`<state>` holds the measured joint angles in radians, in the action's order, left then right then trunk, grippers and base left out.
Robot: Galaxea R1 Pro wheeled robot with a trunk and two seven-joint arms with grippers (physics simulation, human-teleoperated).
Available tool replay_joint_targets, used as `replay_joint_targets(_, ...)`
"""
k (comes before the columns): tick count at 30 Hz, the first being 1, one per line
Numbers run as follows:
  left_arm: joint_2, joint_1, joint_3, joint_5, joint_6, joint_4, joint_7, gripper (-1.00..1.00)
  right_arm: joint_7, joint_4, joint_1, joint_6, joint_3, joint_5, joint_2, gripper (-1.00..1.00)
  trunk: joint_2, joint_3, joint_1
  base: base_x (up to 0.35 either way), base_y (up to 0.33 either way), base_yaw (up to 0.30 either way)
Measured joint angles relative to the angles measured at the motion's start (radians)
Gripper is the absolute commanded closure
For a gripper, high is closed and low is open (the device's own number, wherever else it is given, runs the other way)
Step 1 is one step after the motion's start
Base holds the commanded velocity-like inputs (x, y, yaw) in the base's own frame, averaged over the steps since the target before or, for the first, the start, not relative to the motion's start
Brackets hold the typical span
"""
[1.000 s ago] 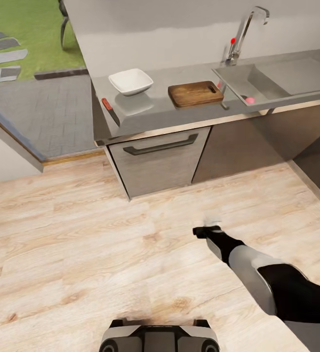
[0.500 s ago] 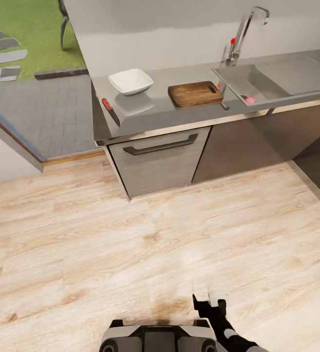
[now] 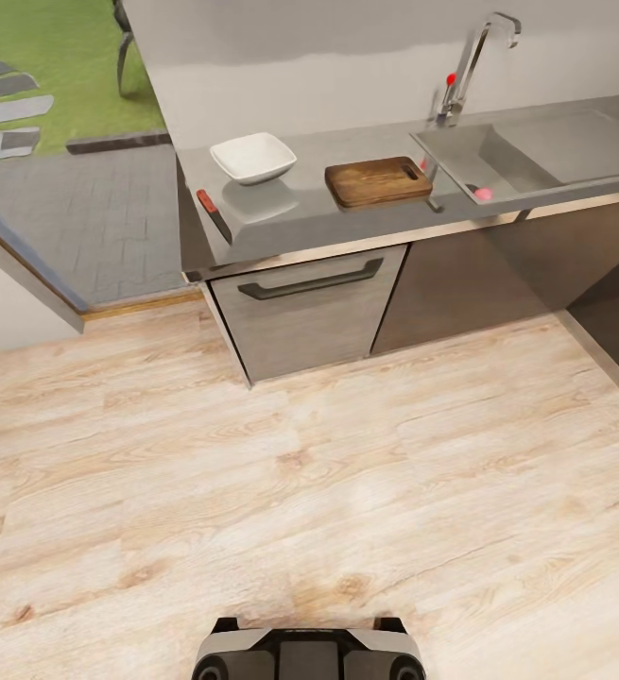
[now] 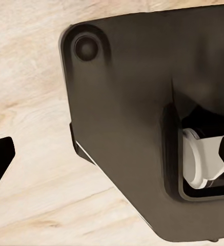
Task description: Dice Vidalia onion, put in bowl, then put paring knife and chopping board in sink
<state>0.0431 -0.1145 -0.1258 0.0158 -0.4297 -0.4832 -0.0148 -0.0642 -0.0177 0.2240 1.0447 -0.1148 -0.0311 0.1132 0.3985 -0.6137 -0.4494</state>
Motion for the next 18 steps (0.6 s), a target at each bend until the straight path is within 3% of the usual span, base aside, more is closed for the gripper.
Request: replay_joint_targets(18, 0.002, 0.0, 0.0, 0.001, 0.0, 0.006, 0.0, -1.0, -0.058, -0.003, -0.003, 0.0, 0.005, -0.004, 0.0, -1.0, 0.0, 0.012, 0.0, 0.0, 0.0, 0.0)
